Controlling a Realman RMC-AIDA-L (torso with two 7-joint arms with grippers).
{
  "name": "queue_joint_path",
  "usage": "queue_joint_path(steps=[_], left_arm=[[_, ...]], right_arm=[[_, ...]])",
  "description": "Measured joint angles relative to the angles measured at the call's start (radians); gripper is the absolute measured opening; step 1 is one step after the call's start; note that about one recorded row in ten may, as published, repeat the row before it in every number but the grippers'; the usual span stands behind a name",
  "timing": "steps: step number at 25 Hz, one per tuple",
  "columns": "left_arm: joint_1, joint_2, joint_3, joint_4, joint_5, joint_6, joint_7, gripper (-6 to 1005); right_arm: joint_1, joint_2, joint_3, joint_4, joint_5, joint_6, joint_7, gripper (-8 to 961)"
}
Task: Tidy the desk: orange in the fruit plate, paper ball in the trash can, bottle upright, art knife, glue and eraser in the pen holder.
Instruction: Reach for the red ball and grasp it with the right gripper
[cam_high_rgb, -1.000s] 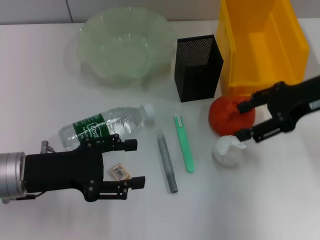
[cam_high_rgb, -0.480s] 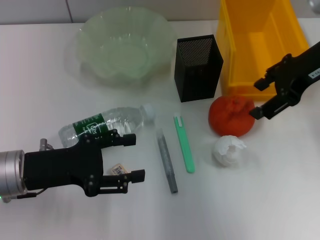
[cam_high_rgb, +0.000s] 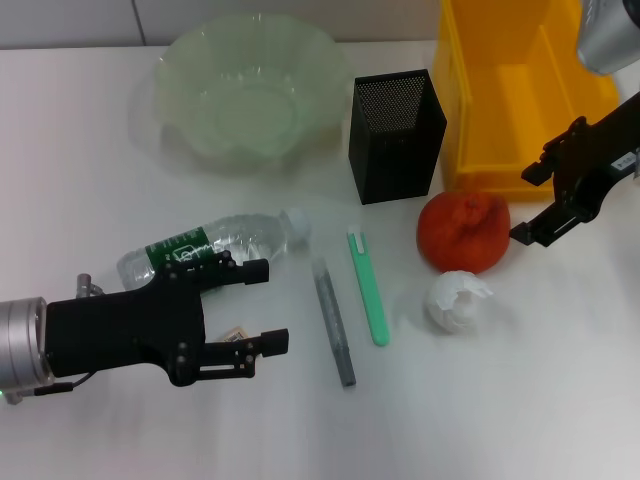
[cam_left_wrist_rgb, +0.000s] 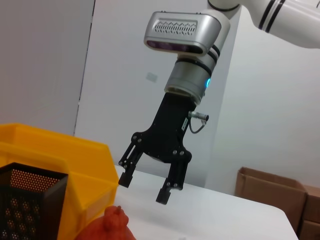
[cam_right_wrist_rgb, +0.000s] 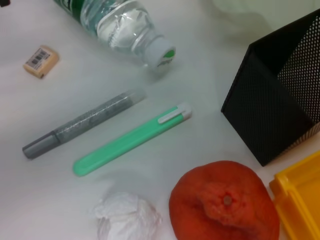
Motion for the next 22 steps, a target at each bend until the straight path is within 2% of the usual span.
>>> queue_joint_path(steps=[14, 22], left_arm=[[-0.001, 0.0, -0.002, 0.0, -0.001, 0.002, 0.0, 810], [0.0, 0.0, -0.002, -0.001, -0.001, 0.002, 0.0, 811]], right_arm=[[-0.019, 0.006, -0.002, 0.022, -0.002, 0.05, -0.013, 805], [-0.032, 0.011, -0.042, 0.121, 0.012, 0.156, -0.031, 801]])
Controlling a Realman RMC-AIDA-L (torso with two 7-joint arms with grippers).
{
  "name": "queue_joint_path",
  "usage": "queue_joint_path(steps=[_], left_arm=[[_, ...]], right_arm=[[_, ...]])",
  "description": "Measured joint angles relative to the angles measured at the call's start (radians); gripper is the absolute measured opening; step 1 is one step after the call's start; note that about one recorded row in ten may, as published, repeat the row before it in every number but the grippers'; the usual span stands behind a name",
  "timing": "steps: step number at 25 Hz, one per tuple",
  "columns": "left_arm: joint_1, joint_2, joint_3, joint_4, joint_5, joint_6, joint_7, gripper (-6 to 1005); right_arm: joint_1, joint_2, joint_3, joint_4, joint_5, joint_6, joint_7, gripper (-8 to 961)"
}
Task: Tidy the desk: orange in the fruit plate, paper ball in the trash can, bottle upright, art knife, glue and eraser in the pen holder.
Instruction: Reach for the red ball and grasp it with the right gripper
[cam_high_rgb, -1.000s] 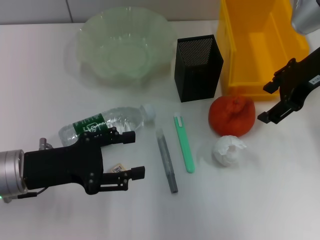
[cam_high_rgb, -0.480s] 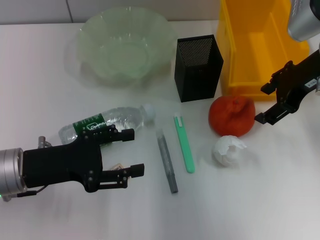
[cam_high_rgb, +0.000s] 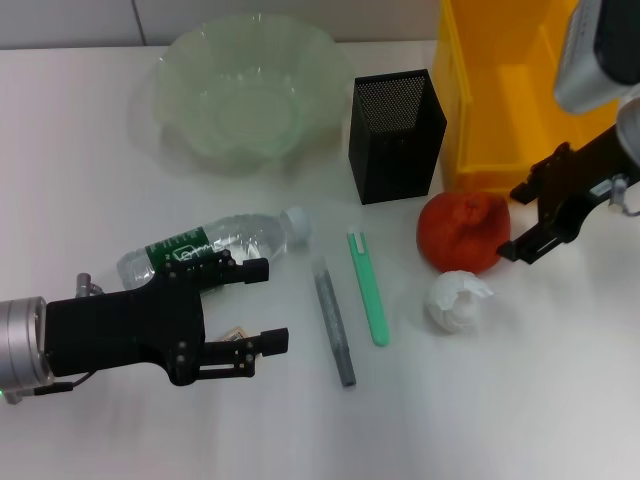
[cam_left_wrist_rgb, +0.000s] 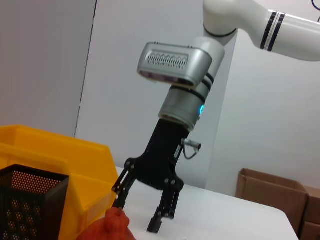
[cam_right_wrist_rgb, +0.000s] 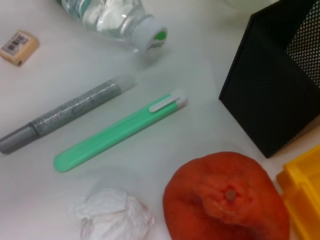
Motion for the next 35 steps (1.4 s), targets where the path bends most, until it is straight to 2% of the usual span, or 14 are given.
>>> queue_joint_path(steps=[12, 25, 33, 35], left_arm=[[-0.005, 0.002, -0.001, 0.001, 0.0, -0.002, 0.0, 811], [-0.008, 0.004, -0.002, 0.002, 0.0, -0.002, 0.0, 810], [-0.007, 0.005, -0.007, 0.002, 0.0, 0.0, 0.0, 811], [-0.005, 0.005, -0.009, 0.003, 0.0, 0.0, 0.0, 811]], right_arm=[[-0.016, 0.003, -0.08, 0.093, 0.05, 0.147, -0.013, 795], [-0.019, 0.003, -0.113, 0.111, 0.073, 0.178, -0.014, 788], [-0.03, 0.003, -0.129, 0.11, 0.073, 0.2, -0.013, 597], [-0.031, 0.003, -0.129, 0.108, 0.073, 0.198, -0.013, 513]])
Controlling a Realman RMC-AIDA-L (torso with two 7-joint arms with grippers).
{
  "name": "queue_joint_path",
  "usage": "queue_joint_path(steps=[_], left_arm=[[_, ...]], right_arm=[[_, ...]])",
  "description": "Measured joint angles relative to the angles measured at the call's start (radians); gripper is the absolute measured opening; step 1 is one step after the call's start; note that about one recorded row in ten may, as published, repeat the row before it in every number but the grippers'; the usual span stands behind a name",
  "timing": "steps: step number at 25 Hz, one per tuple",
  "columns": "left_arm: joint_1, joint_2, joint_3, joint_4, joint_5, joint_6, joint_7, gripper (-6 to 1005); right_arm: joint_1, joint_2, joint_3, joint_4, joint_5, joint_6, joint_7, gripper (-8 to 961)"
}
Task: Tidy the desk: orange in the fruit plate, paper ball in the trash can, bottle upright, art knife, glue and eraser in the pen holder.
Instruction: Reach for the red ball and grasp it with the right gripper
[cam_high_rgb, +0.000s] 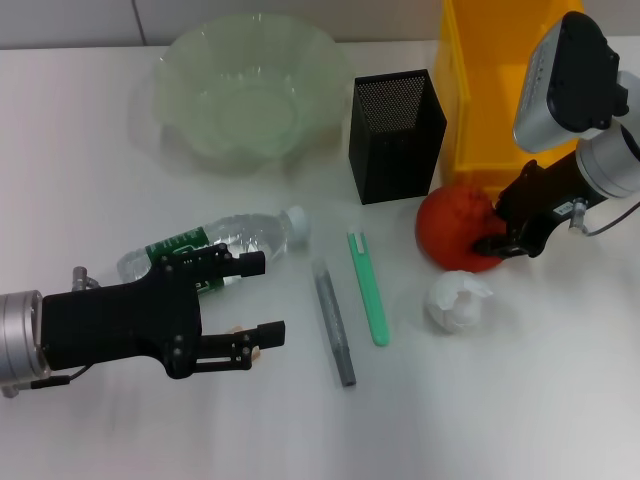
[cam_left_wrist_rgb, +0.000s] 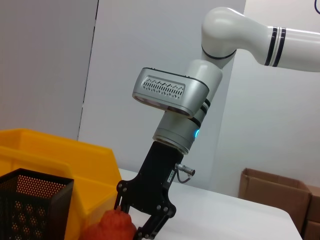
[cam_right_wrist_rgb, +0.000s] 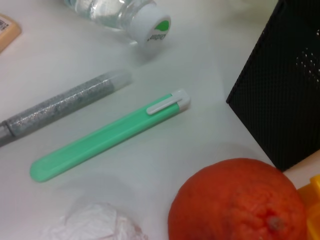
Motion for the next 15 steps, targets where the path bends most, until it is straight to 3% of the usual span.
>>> queue_joint_path(steps=[4, 9, 15], left_arm=[[0.0, 0.0, 0.0, 0.0, 0.0, 0.001, 0.0, 811], [0.0, 0.0, -0.001, 0.0, 0.0, 0.002, 0.0, 810], [0.0, 0.0, -0.002, 0.001, 0.0, 0.003, 0.0, 811]], right_arm=[[-0.002, 0.0, 0.0, -0.004, 0.001, -0.004, 0.0, 345], [-0.002, 0.0, 0.001, -0.004, 0.001, -0.005, 0.0, 241], [-0.002, 0.0, 0.001, -0.005, 0.001, -0.007, 0.0, 185]])
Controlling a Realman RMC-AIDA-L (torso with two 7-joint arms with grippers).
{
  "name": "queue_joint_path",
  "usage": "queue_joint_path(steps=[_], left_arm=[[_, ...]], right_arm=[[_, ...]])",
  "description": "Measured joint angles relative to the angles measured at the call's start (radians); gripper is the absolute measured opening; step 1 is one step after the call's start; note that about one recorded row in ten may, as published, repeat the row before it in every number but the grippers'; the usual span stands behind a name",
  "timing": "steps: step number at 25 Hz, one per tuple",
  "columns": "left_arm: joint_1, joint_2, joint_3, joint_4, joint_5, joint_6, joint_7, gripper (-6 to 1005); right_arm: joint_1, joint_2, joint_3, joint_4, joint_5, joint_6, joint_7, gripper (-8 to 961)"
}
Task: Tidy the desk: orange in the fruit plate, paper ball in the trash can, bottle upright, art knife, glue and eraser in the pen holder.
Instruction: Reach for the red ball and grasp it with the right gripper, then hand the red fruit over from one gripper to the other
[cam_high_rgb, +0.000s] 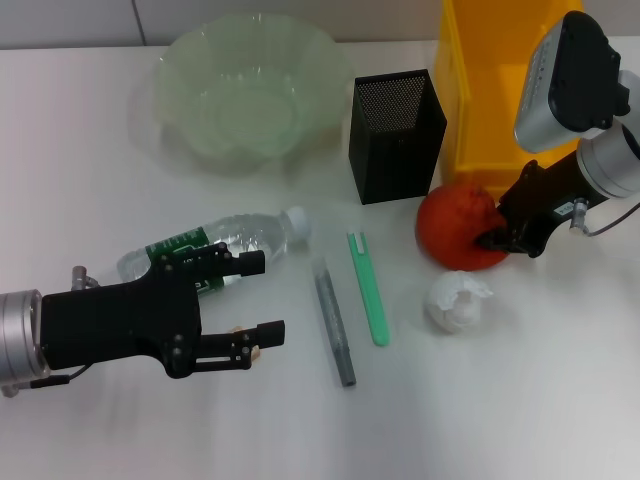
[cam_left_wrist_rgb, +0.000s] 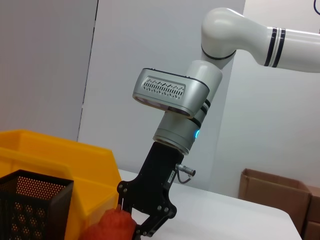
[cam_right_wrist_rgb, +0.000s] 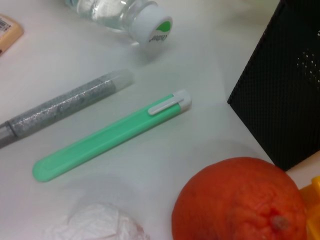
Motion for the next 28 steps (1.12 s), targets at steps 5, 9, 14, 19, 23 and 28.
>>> queue_joint_path(steps=[5, 9, 14, 19, 23, 28], left_arm=[[0.002, 0.0, 0.0, 0.002, 0.0, 0.0, 0.0, 811], [0.002, 0.0, 0.0, 0.002, 0.0, 0.0, 0.0, 810], [0.002, 0.0, 0.0, 0.002, 0.0, 0.0, 0.0, 810], [0.002, 0.0, -0.001, 0.002, 0.0, 0.001, 0.0, 810], [0.002, 0.0, -0.002, 0.002, 0.0, 0.002, 0.0, 810], [0.0, 0.0, -0.002, 0.002, 0.0, 0.002, 0.0, 811]], right_arm=[[0.0, 0.0, 0.0, 0.0, 0.0, -0.002, 0.0, 151], [-0.004, 0.0, 0.0, -0.024, 0.01, -0.032, 0.0, 148], [-0.054, -0.001, 0.0, -0.148, 0.073, -0.116, 0.004, 144], [-0.105, -0.001, 0.0, -0.232, 0.13, -0.159, 0.007, 140], [-0.12, 0.0, 0.0, -0.245, 0.141, -0.161, 0.004, 137], [-0.155, -0.001, 0.001, -0.284, 0.188, -0.163, 0.002, 133]])
